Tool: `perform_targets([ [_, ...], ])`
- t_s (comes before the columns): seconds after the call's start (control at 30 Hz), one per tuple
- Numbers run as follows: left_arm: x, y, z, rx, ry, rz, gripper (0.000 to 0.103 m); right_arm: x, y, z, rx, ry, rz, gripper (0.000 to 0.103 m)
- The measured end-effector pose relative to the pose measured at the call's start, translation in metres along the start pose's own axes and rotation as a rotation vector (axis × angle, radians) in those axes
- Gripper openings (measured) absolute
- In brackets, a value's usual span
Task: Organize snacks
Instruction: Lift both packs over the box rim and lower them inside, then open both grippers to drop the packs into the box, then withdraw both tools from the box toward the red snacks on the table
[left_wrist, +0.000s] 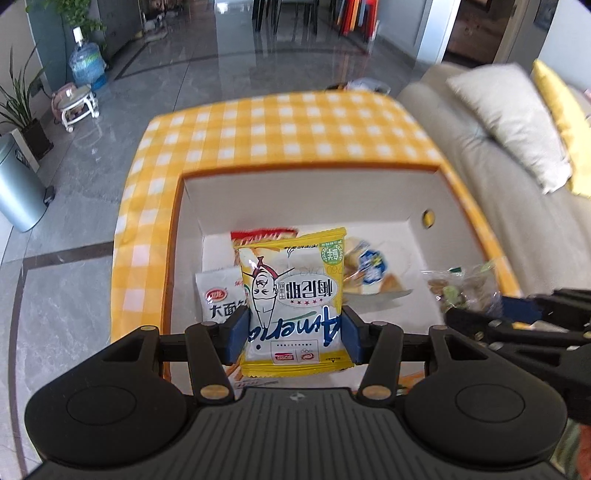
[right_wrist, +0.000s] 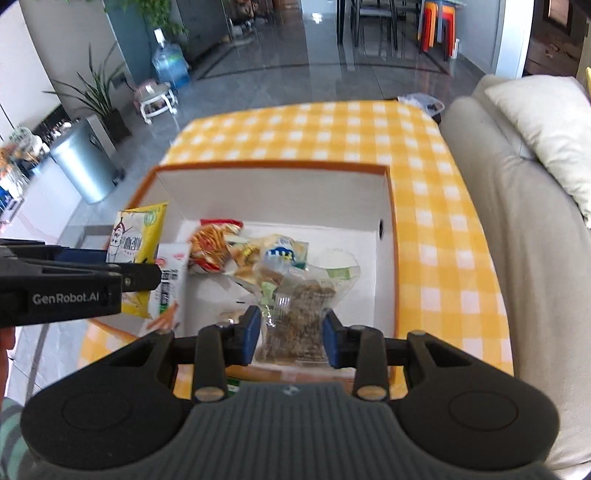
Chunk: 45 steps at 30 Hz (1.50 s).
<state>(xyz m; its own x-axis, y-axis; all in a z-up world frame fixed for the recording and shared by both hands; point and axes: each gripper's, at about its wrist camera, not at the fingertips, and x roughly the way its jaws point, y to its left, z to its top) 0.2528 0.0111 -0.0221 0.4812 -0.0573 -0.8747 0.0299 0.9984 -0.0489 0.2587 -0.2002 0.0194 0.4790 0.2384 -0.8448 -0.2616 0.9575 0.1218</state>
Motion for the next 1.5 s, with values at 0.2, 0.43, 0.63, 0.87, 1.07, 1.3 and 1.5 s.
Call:
perform_targets([
  [0.2,0.028,0.004,0.000,0.012,0.064,0.037,0.059,0.030,0.001,0.008,-0.034,0.057,-0.052,0.033],
  [0.43,0.048,-0.002,0.000,0.047,0.108,0.073,0.059,0.058,0.005,0.002,-0.062,0.126,-0.092,0.033],
  [0.63,0.059,-0.001,-0.005,0.057,0.134,0.087,0.059,0.069,0.006,-0.002,-0.081,0.157,-0.110,0.033],
  [0.87,0.064,0.002,-0.010,0.051,0.142,0.095,0.059,0.075,0.007,-0.006,-0.072,0.166,-0.111,0.033],
  [1.07,0.063,0.004,-0.013,0.040,0.146,0.089,0.061,0.074,0.005,-0.005,-0.063,0.164,-0.106,0.034],
  [1.3,0.059,0.005,-0.014,0.034,0.146,0.090,0.065,0.069,0.008,-0.005,-0.066,0.151,-0.100,0.044],
  [1.5,0.035,0.007,-0.015,0.007,0.071,0.077,0.071,0.053,0.010,0.000,-0.073,0.099,-0.106,0.060],
])
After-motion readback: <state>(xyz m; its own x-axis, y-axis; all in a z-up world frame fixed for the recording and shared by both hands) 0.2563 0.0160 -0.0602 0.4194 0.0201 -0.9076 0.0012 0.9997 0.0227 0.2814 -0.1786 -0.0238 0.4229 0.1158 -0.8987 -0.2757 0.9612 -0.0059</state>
